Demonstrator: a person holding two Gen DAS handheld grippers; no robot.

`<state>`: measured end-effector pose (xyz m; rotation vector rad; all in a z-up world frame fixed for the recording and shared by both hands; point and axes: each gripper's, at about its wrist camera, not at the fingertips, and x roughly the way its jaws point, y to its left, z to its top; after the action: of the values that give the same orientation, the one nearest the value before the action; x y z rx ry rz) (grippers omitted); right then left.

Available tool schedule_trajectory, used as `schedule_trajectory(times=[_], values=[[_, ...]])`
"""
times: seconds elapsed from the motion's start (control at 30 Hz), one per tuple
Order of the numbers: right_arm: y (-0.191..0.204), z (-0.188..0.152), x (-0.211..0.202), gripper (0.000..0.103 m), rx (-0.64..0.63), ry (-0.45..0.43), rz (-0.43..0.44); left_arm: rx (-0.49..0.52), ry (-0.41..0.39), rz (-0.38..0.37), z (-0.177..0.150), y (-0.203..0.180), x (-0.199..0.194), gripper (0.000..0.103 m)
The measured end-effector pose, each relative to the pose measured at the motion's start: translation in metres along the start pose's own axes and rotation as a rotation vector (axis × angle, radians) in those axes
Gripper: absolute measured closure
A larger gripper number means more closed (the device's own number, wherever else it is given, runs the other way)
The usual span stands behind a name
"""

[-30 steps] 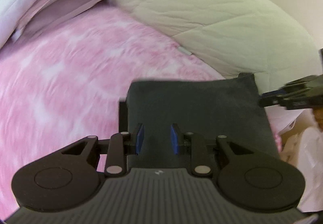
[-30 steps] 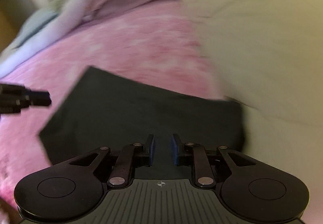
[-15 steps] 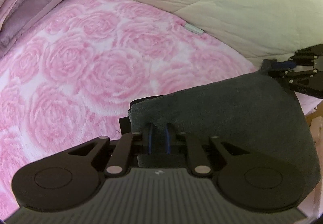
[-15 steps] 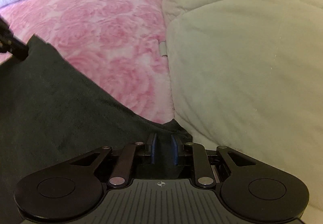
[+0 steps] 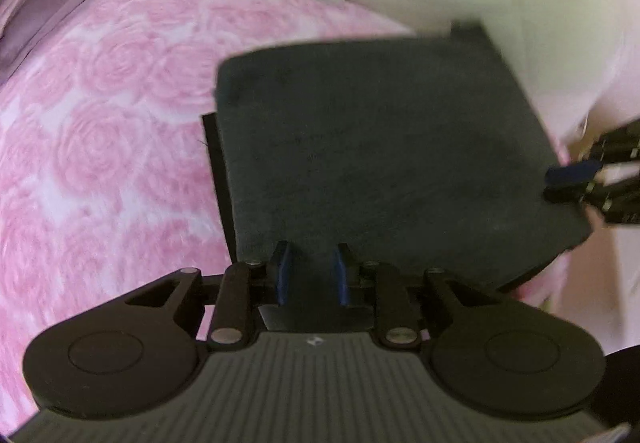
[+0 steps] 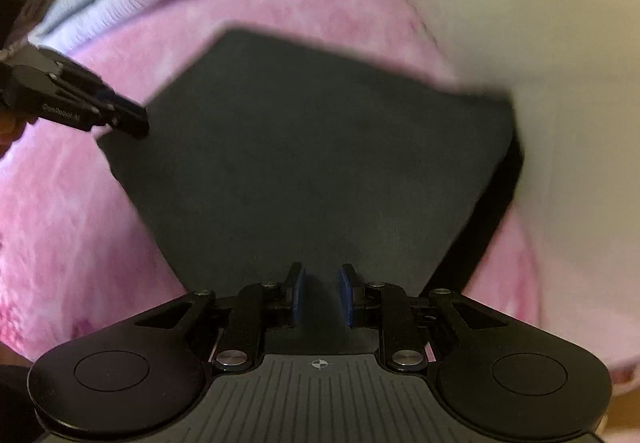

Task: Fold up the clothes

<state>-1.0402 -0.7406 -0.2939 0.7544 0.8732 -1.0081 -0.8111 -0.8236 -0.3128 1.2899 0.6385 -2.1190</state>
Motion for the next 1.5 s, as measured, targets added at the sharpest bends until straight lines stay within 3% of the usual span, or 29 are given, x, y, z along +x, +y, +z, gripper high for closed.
schedule_trajectory(times=[0.13, 0.27, 0.43, 0.5, 0.6, 0.67, 0.73, 0.9, 1.0, 1.07, 1.23, 1.5], values=[[0.007, -0.002, -0.016, 0.082, 0.076, -0.062, -0.090, -0.031, -0.049, -0.001, -0.001, 0.010, -0.010, 0.083], [0.032, -0.025, -0.044, 0.082, 0.169, -0.132, -0.154, -0.048, -0.132, -0.010, -0.037, 0.025, -0.053, 0.081], [0.061, -0.050, -0.018, 0.082, 0.247, -0.099, -0.244, 0.050, -0.156, -0.032, -0.064, 0.025, -0.045, 0.080], [0.075, -0.053, -0.015, 0.082, 0.275, -0.085, -0.287, 0.055, -0.167, -0.029, -0.064, 0.027, -0.044, 0.074], [0.099, -0.063, -0.056, 0.079, 0.291, -0.147, -0.326, 0.025, -0.182, -0.013, -0.070, 0.029, -0.070, 0.078], [0.120, -0.069, -0.083, 0.069, 0.302, -0.170, -0.344, 0.009, -0.185, -0.005, -0.081, 0.028, -0.095, 0.077], [0.140, -0.075, -0.108, 0.055, 0.313, -0.188, -0.361, -0.020, -0.181, 0.001, -0.094, 0.025, -0.118, 0.073], [0.173, -0.088, -0.148, 0.033, 0.348, -0.213, -0.416, -0.131, -0.190, 0.031, -0.130, 0.009, -0.167, 0.044], [0.184, -0.091, -0.154, 0.029, 0.395, -0.205, -0.440, -0.225, -0.162, 0.053, -0.145, -0.003, -0.182, 0.018], [0.190, -0.092, -0.160, 0.028, 0.419, -0.206, -0.442, -0.265, -0.157, 0.067, -0.151, -0.012, -0.194, 0.011], [0.201, -0.094, -0.177, 0.028, 0.429, -0.218, -0.408, -0.302, -0.163, 0.114, -0.159, -0.044, -0.224, 0.002], [0.216, -0.100, -0.209, 0.028, 0.455, -0.249, -0.378, -0.318, -0.209, 0.191, -0.169, -0.094, -0.266, 0.002]])
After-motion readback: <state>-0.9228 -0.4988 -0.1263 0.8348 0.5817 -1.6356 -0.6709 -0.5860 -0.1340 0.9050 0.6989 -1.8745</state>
